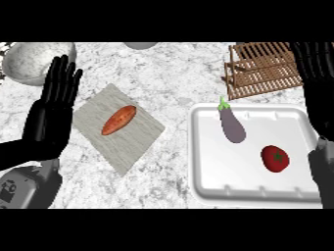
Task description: Pick the eggplant from the tray and place it in the tiered shelf
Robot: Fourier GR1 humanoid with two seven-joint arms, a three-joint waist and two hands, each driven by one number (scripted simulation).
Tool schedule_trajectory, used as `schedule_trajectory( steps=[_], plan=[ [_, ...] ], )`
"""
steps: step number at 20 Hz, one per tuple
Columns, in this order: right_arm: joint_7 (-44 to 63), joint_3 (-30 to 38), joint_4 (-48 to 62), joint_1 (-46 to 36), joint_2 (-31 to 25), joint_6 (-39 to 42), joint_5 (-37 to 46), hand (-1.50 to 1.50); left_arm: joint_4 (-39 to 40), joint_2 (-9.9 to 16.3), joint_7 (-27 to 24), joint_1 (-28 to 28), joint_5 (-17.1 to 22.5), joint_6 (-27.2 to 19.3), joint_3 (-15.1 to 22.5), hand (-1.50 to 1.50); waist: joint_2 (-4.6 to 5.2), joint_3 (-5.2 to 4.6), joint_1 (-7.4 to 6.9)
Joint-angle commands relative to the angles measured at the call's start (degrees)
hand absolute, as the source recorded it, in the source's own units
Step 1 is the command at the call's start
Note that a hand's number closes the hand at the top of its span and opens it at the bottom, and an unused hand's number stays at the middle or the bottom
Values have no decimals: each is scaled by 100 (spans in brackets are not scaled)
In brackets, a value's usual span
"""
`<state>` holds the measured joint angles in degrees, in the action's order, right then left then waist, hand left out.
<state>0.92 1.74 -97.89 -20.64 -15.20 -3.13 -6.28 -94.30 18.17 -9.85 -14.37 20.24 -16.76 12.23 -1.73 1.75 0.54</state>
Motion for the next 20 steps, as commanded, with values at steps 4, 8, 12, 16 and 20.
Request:
schedule_trajectory(
  steps=[4, 8, 12, 16, 20],
  plan=[
    [485, -404, 1396, -659, 352, 1359, -1331, 150, 251, 471, 403, 84, -326, 266, 273, 0, 419, -132, -705],
    [1491, -1238, 2239, -528, -1096, 2083, 119, 150, 397, 643, 695, 231, -371, 460, 485, 0, 600, -231, -922],
    [2031, -1105, 3452, -832, -873, 3401, -1173, -150, 572, 776, 915, 233, -371, 571, 498, 0, 482, -157, -798],
    [2193, -940, 4283, -1462, -1274, 5002, -1938, -150, 451, 839, 1090, 392, -317, 613, 516, 0, 365, -154, -749],
    [2285, -906, 5396, -2462, -1399, 5866, -1974, -150, 385, 859, 1459, 83, -258, 552, 384, 0, 338, -154, -657]
  ],
)
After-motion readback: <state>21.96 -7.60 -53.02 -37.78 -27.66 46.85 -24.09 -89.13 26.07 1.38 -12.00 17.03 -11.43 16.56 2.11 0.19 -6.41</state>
